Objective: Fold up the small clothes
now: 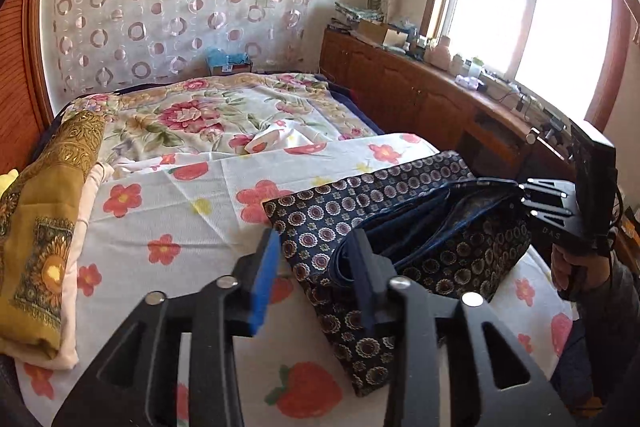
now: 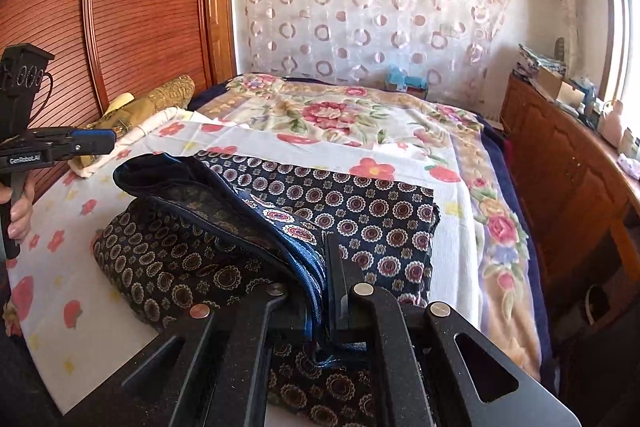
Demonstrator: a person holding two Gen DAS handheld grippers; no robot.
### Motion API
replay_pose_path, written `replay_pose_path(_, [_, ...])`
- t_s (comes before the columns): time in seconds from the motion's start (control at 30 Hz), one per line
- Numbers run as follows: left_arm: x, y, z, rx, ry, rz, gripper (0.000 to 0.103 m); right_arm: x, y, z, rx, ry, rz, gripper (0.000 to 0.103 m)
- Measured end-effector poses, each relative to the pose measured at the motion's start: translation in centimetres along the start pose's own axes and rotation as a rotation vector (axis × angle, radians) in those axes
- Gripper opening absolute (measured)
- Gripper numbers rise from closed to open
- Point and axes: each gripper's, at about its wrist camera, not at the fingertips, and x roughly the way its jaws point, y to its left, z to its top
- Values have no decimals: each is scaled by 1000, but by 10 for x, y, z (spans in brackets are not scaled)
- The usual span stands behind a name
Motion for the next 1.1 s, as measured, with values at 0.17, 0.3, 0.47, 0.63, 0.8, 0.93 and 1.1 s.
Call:
replay_pose_path(0.17, [29, 9, 2, 2, 69, -10, 74, 23, -6, 18, -9, 44, 16, 4])
replay_pose_path(0.3, [53, 16, 3, 2, 123, -2, 76, 41, -11, 37, -20, 71, 20, 4])
replay_pose_path(0.47, [67, 29, 6, -29, 156, -12, 76, 65, -17, 53, -15, 107, 3, 4])
replay_pose_path(0.63, [76, 40, 6, -53, 178, -27, 76, 78, -18, 63, 11, 123, 4, 7])
replay_pose_path(0.8, [92, 41, 8, -49, 204, -14, 76, 73, -17, 73, 26, 104, -43, 35])
replay_pose_path(0.93, [102, 41, 13, -45, 210, -12, 76, 52, -20, 78, 30, 62, -97, 47])
replay_pose_path(1.1, [110, 43, 15, -37, 219, -7, 76, 21, -24, 66, 51, 51, -152, 58])
